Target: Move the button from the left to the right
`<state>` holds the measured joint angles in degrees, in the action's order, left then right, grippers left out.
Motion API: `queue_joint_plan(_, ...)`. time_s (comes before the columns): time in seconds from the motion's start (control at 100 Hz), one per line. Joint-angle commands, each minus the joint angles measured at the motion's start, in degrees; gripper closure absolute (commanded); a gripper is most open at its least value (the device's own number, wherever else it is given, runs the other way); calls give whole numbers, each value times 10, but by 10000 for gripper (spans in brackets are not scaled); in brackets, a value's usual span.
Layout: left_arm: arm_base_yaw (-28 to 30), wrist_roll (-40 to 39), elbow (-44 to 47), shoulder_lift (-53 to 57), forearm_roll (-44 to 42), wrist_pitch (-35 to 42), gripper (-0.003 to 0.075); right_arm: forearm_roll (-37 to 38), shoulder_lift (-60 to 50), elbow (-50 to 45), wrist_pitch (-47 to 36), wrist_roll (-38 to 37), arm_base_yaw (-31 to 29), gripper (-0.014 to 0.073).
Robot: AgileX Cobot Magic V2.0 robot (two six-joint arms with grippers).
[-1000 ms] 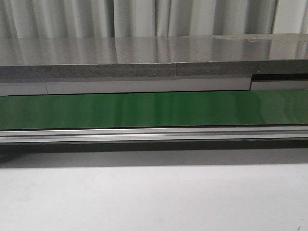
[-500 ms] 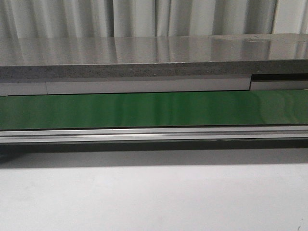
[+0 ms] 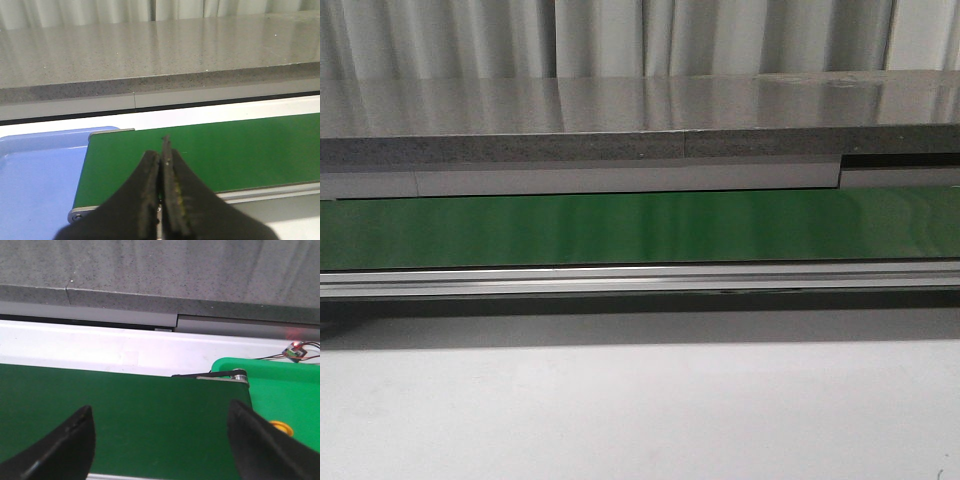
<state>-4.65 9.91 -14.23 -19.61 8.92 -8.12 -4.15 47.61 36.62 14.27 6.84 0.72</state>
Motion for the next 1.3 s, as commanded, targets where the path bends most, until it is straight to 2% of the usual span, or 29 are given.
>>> queue_joint_plan(0.0,-5,1,-15,-2,6,48,741,-5,-69,-23,-49,0,1,44)
queue_joint_plan(0.24,-5,1,-15,-2,6,48,741,-10,-240,-98,-39,0,1,44)
queue_joint_plan(0.37,-5,1,-15,-2,6,48,741,-10,-308,-112,-2,0,0,48)
queue_joint_plan(0.44,-5,1,-15,-2,6,48,741,-10,-328,-116,19,0,0,81)
queue_joint_plan(0.56,-5,1,-15,-2,6,48,741,-10,-337,-117,41,0,0,195)
queue_joint_plan(0.82,-5,1,-15,-2,6,48,741,-10,-337,-117,43,0,0,561)
queue_joint_plan(0.92,-5,1,-15,-2,6,48,741,-10,-337,-117,44,0,0,669)
queue_joint_plan(1.29,-5,1,-15,-2,6,48,741,-10,-337,-117,44,0,0,662)
